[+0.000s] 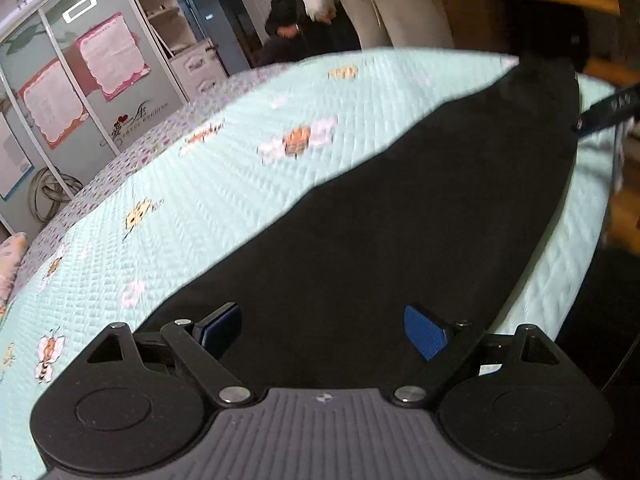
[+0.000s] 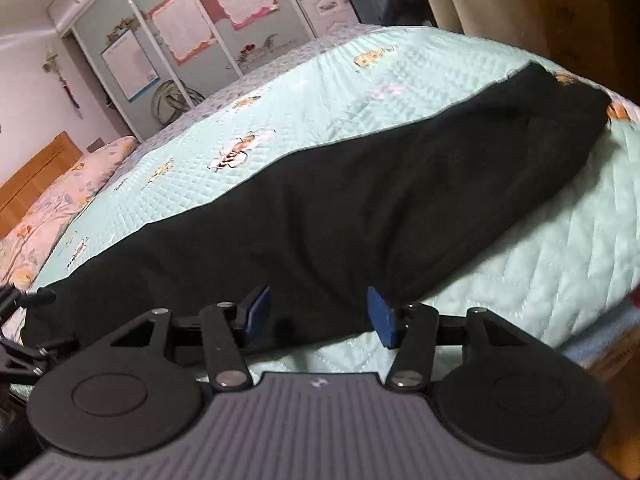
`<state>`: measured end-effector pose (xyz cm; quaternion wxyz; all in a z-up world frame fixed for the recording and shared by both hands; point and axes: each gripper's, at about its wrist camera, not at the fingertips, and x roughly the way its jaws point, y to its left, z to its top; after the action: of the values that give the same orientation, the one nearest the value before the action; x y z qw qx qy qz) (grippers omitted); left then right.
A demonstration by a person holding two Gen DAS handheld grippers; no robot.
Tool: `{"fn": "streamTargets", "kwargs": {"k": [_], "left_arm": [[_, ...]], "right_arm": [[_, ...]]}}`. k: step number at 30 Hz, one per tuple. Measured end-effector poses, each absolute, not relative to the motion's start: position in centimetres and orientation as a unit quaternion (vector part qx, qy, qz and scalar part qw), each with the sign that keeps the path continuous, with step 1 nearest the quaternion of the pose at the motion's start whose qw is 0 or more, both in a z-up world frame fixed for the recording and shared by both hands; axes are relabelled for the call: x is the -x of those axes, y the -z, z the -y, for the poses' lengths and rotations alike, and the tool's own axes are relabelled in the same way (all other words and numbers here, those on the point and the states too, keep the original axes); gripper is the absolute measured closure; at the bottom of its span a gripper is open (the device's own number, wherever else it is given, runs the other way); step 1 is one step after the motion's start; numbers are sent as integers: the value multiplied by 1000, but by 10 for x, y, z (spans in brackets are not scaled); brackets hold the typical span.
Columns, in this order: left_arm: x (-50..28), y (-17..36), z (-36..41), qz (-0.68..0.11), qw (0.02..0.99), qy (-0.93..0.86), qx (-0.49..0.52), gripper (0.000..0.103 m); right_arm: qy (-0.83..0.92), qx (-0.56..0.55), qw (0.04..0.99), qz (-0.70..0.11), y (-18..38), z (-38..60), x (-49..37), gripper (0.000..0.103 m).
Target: Fold clothes
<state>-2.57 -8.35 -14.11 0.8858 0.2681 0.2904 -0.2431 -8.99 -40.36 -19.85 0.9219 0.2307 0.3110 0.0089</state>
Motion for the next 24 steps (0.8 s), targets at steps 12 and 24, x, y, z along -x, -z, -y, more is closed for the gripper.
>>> {"fn": "streamTargets", "kwargs": {"k": [12,24], "left_arm": [[-38,188,85,-381,863,313,-115,8],[-35,203,74,-382,854,339,-97,1]], "right_arm": [[-253,-442,792,-337,161,358,-81,14],[-308,-367,658,-581,183,277,-245,14]]}}
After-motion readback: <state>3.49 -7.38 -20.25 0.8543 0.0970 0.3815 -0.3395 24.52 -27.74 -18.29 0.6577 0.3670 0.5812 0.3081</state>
